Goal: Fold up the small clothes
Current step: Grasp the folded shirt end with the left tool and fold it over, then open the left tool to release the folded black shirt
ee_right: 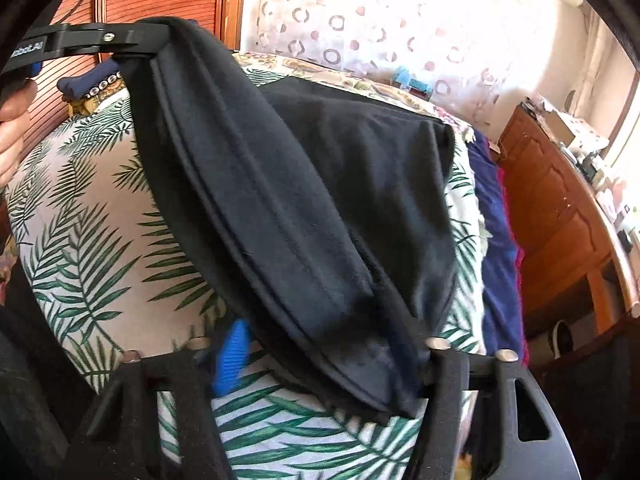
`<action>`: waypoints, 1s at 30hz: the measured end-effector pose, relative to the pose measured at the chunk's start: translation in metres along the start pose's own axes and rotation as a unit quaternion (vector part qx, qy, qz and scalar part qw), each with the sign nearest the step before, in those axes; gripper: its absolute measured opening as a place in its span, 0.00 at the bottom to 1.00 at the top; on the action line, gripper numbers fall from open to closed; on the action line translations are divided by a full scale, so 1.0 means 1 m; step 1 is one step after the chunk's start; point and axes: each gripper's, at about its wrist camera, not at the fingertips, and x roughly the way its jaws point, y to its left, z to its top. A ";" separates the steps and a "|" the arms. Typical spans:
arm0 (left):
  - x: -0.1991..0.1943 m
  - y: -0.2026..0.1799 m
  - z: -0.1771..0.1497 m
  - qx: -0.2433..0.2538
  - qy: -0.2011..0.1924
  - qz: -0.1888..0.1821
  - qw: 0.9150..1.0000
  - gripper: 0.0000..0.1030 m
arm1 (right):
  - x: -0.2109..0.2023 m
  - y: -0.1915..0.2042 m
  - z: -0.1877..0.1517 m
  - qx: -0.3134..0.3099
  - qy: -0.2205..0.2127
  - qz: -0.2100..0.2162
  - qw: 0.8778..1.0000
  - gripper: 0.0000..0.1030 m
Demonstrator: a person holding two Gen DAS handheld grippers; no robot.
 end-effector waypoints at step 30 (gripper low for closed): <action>0.061 0.083 0.046 -0.026 -0.011 0.089 0.996 0.62 | 0.072 -0.071 0.145 -0.013 -0.108 -0.025 0.994 0.08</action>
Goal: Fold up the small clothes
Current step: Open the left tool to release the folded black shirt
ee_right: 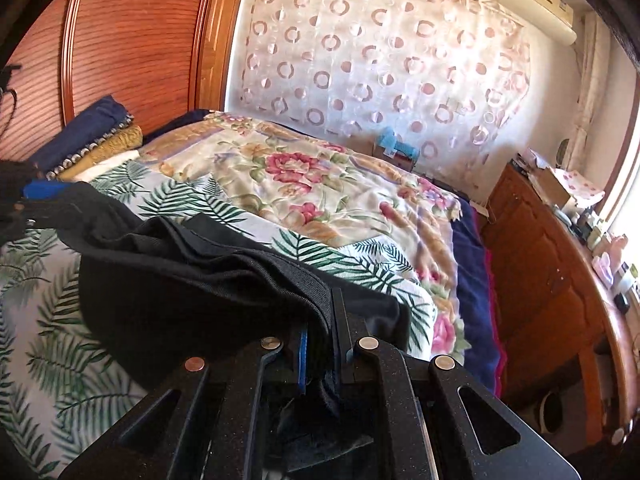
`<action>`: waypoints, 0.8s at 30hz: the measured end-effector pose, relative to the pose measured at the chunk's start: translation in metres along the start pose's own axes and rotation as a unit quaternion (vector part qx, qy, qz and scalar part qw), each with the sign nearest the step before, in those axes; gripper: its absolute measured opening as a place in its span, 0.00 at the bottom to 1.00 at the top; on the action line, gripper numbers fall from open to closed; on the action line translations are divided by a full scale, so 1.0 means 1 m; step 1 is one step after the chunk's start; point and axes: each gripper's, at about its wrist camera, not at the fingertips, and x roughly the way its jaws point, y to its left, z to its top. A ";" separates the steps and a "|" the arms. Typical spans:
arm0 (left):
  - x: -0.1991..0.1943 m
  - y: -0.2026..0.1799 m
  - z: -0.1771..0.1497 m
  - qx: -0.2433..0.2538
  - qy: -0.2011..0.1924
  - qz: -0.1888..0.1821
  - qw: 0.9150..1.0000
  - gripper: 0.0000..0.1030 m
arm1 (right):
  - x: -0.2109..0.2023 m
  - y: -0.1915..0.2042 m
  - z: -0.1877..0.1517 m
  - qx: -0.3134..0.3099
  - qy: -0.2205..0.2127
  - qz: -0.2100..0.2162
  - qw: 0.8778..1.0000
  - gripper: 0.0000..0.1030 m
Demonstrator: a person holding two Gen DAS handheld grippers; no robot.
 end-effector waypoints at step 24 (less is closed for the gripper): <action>0.046 0.017 -0.006 -0.008 0.067 0.007 0.998 0.77 | -0.022 -0.066 -0.013 0.185 0.029 0.045 0.981 0.66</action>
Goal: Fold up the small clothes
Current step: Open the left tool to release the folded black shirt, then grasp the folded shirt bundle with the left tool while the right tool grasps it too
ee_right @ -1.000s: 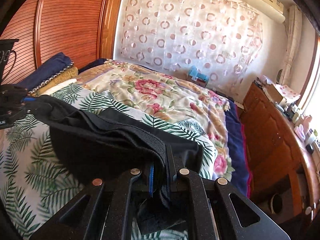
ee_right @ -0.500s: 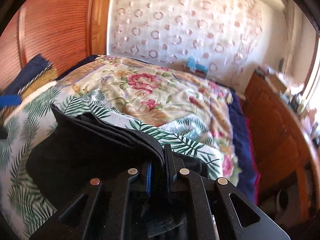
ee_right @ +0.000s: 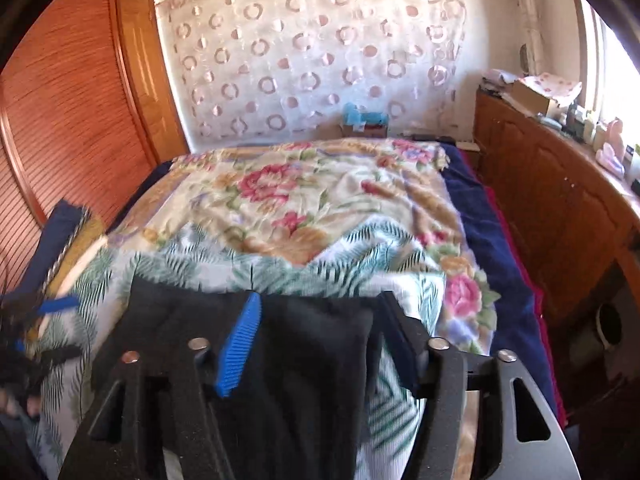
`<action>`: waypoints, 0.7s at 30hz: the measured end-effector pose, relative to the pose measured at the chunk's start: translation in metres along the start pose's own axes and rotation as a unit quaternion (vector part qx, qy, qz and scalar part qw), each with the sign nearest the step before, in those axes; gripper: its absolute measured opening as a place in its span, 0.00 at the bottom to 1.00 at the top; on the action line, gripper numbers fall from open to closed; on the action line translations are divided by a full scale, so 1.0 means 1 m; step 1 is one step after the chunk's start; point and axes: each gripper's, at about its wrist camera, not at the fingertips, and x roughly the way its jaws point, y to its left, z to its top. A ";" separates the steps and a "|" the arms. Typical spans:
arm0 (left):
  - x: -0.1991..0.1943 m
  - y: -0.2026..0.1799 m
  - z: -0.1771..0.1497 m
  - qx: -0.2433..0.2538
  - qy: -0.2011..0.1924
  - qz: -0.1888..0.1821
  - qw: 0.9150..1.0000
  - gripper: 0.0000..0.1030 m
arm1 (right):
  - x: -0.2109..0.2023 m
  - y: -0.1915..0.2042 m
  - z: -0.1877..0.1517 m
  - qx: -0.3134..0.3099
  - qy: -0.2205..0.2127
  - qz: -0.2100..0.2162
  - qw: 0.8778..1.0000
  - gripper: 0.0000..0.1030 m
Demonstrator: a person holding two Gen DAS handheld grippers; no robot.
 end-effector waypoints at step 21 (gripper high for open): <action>0.064 0.025 -0.003 -0.084 0.073 -0.069 0.991 0.63 | 0.047 -0.019 -0.019 0.045 0.050 0.043 0.997 0.70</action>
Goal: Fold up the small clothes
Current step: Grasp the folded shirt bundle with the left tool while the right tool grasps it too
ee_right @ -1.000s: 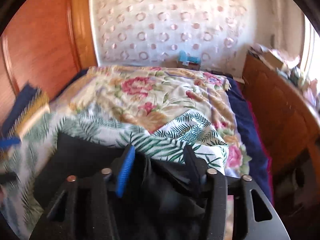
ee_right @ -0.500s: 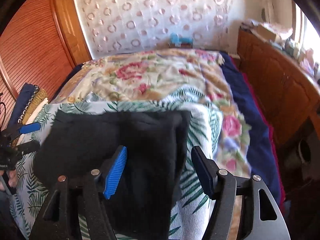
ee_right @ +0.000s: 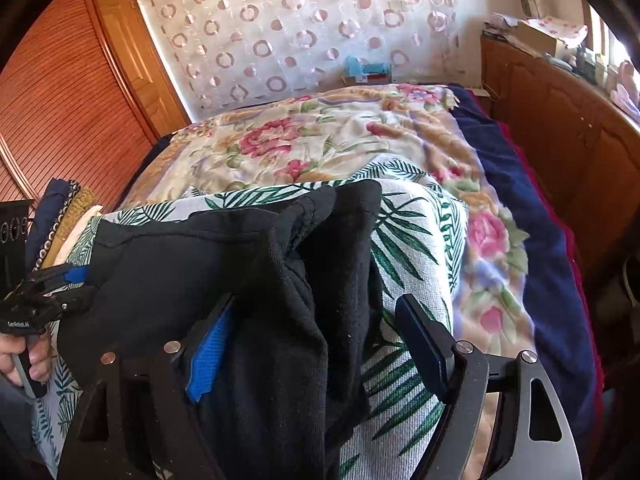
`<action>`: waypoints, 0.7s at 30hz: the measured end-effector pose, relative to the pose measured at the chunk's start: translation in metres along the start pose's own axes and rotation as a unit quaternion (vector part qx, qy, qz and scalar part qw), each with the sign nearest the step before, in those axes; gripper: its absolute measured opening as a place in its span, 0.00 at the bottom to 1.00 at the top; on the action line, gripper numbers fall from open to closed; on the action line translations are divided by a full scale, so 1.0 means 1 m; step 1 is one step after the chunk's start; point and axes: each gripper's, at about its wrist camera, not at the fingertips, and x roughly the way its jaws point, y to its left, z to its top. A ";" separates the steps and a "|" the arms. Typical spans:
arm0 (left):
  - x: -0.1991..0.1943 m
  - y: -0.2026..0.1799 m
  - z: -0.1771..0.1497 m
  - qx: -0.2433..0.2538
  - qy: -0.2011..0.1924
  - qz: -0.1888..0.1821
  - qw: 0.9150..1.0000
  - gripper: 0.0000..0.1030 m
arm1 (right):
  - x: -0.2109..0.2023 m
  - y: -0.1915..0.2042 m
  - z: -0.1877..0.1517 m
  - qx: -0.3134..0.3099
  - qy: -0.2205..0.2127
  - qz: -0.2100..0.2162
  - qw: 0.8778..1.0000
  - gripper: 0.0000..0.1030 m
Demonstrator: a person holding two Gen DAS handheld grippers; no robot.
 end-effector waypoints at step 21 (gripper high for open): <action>-0.102 -0.042 -0.011 0.064 -0.114 0.017 0.991 0.12 | -0.044 0.055 0.002 -0.098 -0.073 0.003 0.993 0.19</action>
